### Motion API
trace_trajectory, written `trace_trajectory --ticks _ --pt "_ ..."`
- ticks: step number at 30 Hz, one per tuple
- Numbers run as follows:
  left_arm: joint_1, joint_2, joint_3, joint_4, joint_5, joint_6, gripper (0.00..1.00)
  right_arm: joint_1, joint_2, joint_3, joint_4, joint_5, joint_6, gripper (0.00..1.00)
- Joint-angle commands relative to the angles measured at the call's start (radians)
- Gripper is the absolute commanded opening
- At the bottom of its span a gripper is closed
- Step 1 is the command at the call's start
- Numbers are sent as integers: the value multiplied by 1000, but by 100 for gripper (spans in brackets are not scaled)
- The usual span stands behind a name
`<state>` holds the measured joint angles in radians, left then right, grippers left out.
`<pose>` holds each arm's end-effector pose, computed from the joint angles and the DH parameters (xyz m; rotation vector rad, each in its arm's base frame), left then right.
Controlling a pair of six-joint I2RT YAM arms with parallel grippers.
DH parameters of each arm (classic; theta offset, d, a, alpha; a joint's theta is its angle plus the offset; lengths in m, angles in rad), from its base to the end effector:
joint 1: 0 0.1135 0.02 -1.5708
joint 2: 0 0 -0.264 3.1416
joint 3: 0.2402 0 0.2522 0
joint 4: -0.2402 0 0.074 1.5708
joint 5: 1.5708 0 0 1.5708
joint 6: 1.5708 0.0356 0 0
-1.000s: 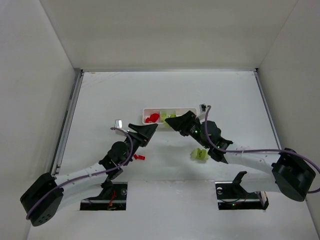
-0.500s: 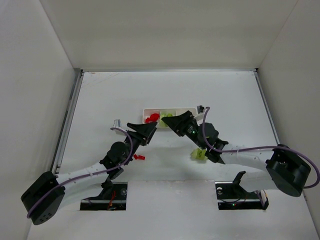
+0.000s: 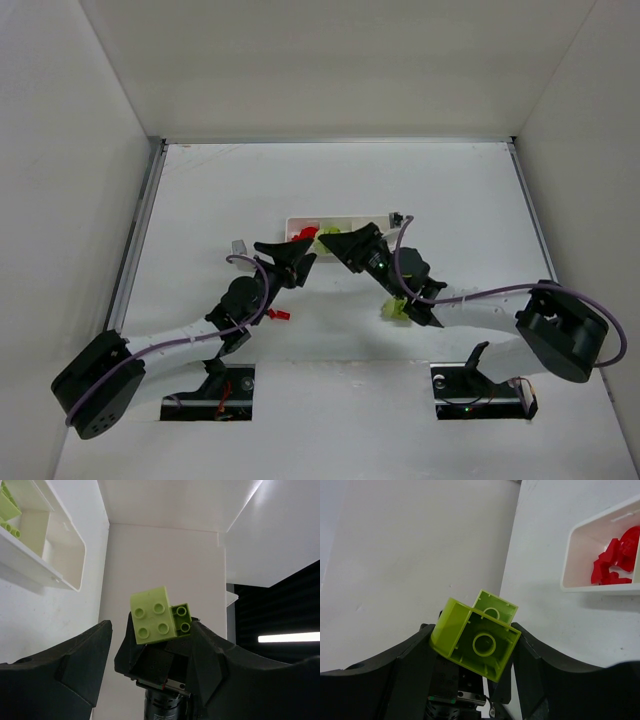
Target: Sort the legos into containers by color
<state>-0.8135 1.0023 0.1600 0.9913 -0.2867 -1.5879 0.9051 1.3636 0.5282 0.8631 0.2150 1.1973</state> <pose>0.1397 -0.1331 0.2092 -0.8878 1.4375 -1.7171 0.1809 0.2181 0.2335 0.4439 1.6919 1.4583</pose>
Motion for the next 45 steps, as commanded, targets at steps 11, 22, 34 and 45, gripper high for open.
trace_trajectory --ticks 11,22,34,45 --pt "30 77 64 107 23 -44 51 22 55 42 129 4 -4 47" --pt "49 111 67 172 46 -32 35 22 69 38 148 4 -2 47" --pt "142 50 26 162 92 17 17 -4 -3 -25 126 4 -19 47" --pt "188 15 4 116 113 66 16 -93 -127 -76 -16 -16 -79 47"
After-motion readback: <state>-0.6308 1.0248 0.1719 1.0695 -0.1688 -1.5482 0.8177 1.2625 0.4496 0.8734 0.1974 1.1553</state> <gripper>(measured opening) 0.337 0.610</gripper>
